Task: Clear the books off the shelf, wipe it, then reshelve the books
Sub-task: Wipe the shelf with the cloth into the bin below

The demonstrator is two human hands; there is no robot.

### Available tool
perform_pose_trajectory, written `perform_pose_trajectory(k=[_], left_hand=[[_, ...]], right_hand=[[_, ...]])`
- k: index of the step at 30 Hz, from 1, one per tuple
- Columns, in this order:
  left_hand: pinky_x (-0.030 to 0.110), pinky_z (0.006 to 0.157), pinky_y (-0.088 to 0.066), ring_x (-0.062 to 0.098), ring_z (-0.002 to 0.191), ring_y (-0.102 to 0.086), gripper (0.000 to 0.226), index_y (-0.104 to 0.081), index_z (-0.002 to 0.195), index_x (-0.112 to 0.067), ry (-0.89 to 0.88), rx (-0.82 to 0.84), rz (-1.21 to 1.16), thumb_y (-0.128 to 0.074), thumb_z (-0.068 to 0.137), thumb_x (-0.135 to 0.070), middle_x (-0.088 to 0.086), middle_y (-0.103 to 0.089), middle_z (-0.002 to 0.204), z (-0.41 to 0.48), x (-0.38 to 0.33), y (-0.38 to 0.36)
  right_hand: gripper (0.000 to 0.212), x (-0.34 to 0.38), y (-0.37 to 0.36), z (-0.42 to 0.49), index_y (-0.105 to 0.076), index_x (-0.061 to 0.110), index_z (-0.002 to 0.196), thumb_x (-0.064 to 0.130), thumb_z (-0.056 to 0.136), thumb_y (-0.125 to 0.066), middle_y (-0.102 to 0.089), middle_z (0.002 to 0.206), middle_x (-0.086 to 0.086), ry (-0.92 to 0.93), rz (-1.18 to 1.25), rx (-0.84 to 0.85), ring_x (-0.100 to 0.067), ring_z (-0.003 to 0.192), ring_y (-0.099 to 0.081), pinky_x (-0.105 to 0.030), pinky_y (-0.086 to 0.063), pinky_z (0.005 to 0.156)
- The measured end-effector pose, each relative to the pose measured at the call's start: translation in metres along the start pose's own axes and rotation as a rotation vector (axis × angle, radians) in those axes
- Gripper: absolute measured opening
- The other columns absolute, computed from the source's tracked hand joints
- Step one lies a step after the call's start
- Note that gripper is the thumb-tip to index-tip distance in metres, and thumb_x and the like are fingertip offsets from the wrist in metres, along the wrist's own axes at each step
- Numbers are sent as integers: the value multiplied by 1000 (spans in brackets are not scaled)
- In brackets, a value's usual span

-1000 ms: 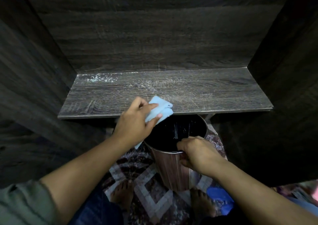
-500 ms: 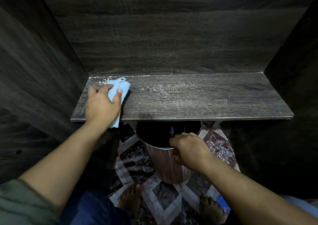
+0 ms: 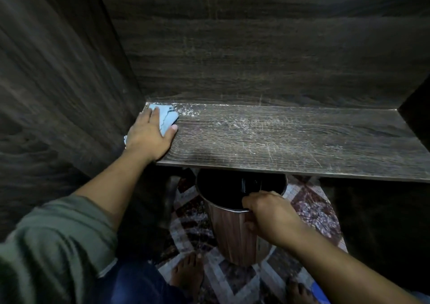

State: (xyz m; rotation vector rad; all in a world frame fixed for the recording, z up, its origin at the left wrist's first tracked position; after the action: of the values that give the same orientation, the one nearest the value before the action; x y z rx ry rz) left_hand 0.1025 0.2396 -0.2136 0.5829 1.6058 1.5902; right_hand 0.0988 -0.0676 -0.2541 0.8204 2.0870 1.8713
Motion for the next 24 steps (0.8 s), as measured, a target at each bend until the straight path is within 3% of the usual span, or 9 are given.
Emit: perform_pose_trajectory(k=[4,9,12,16,19,21,24], left_hand=[[34,116,-22,25,147,-19,66,-20,154,-12,58,-34,17,-39,99,-43,10,-18,161,-17,-21,1],[25,111,-24,20,142,-32,49,-35,149,-16,-123,-72,-207,-41,101,-25,4,-34,155,-53,-103,-5],[34,113,-27,25,142,-31,53,-30,150,-15,27,-135,-222,-42,99,-19,5,-33,155,-47,-105,2],[43,116,-19,32,147,-12,58,-16,152,0,310,-313,84,-36,98,-12,18,-14,160,-3,-34,35],[43,117,-16,31,148,-8,56,-12,152,2,239,-192,177,-30,102,-17,17,-8,161,16,-5,21],[43,116,-19,29,147,-14,63,-15,153,-2,148,-98,91,-36,101,-30,15,-14,160,17,-4,5],[43,114,-21,29,146,-16,67,-15,154,-6,195,-58,56,-38,99,-38,13,-14,160,18,-5,2]], right_hand=[[22,2,-4,1,-60,20,97,29,78,-63,-63,105,-1,1,26,12,-25,108,-55,-33,-41,88],[22,5,-4,2,-59,20,98,29,78,-62,-62,106,0,-4,40,25,-23,109,-54,-31,-42,85],[25,4,-5,3,-61,21,101,29,77,-63,-62,105,1,-7,54,24,-22,109,-54,-31,-41,86],[25,-2,-2,1,-61,21,99,29,76,-63,-63,104,3,-20,70,5,-20,109,-54,-30,-40,87],[23,-7,-2,-2,-60,21,98,31,77,-63,-63,105,3,-28,54,22,-20,110,-54,-31,-39,88],[24,-9,-2,-3,-60,22,98,32,76,-63,-63,105,3,-33,54,18,-20,111,-55,-31,-40,89],[27,-11,-3,-4,-60,22,101,34,77,-63,-62,108,4,-36,52,19,-19,112,-54,-30,-40,89]])
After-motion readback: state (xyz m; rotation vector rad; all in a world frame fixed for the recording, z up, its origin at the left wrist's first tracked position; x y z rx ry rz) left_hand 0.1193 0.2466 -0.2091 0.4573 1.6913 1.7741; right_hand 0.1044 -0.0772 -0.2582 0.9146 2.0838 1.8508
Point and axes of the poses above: each hand's wrist, its own z-axis towards the middle knuckle, its own y-axis out of the back of the hand, x = y × z, the point moved 9 cm from there along z, towards the middle knuckle
